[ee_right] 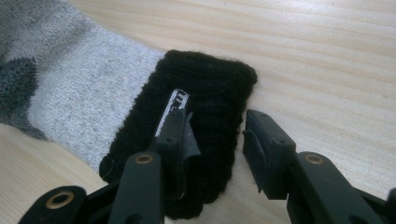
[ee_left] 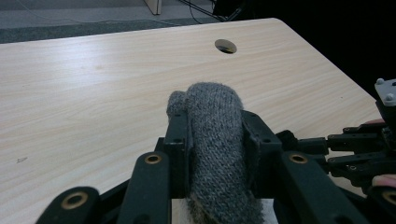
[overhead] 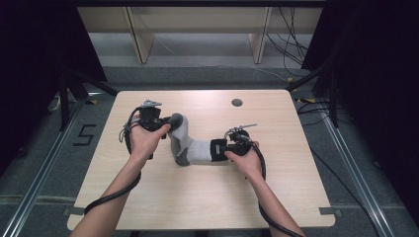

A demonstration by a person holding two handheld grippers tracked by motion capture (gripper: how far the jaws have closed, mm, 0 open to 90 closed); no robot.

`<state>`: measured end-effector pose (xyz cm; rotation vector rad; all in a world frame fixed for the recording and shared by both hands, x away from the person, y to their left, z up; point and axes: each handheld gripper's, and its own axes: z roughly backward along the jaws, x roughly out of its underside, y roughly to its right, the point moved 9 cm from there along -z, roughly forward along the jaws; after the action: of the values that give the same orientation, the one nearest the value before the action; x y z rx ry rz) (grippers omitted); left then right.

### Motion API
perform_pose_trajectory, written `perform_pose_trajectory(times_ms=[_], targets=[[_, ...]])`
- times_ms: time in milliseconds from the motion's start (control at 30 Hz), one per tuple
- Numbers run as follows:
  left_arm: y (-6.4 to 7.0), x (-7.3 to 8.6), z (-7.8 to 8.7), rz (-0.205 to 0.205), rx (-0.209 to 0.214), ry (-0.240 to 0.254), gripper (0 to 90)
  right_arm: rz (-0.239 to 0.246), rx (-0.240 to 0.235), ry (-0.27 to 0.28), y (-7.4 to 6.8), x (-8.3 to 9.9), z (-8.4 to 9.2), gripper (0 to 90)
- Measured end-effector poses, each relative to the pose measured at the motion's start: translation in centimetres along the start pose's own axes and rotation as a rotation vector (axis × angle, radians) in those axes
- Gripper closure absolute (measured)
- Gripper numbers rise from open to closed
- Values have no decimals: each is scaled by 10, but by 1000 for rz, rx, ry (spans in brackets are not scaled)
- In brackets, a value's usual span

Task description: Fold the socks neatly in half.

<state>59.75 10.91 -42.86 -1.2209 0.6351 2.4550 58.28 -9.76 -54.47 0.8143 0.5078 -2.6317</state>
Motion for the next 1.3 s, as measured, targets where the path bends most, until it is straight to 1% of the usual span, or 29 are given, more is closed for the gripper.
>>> perform_pose_trajectory(times_ms=[33,100,133,167,200,233,433,467,533,567,733,767,800,967,1100,1267,1300], targets=[[0,0,0,-11,-2,-11,665,1,2,-1,0,0,0,606],[1,0,-1,-14,-1,-10,665,11,6,1,1,0,0,606],[2,-1,-1,-15,-5,-8,665,-17,-1,-4,-1,1,0,606],[2,-1,-2,-18,-2,-10,665,-21,-1,-4,-1,1,0,606],[3,0,-2,-14,-4,-11,665,-16,-1,-3,-1,1,0,606],[4,0,-3,-18,-4,-13,665,1,-2,-2,0,0,0,606],[7,-1,-5,-31,-4,-16,664,8,3,1,1,0,-1,606],[8,-1,-6,-31,-3,-18,664,0,-1,-1,0,0,0,606],[9,-1,-6,-30,-6,-20,664,0,-2,-2,0,0,0,606],[10,-1,-6,-32,-5,-20,665,8,2,2,1,0,-1,606],[13,-1,-8,-41,-3,-22,665,3,-2,1,1,0,-1,603],[14,-2,-9,-40,-8,-20,665,2,-4,1,1,0,-1,603],[15,-2,-10,-54,-8,-23,665,1,-4,1,1,0,-1,603],[22,-3,-13,-70,-10,-24,665,-3,-4,-1,0,0,0,603],[25,-2,-16,-77,-12,-30,665,4,-4,5,1,0,-1,603],[29,-2,-18,-85,-12,-33,664,1,-9,4,1,0,-1,603],[30,-2,-19,-85,-10,-33,665,6,-11,-4,1,1,-1,601]])
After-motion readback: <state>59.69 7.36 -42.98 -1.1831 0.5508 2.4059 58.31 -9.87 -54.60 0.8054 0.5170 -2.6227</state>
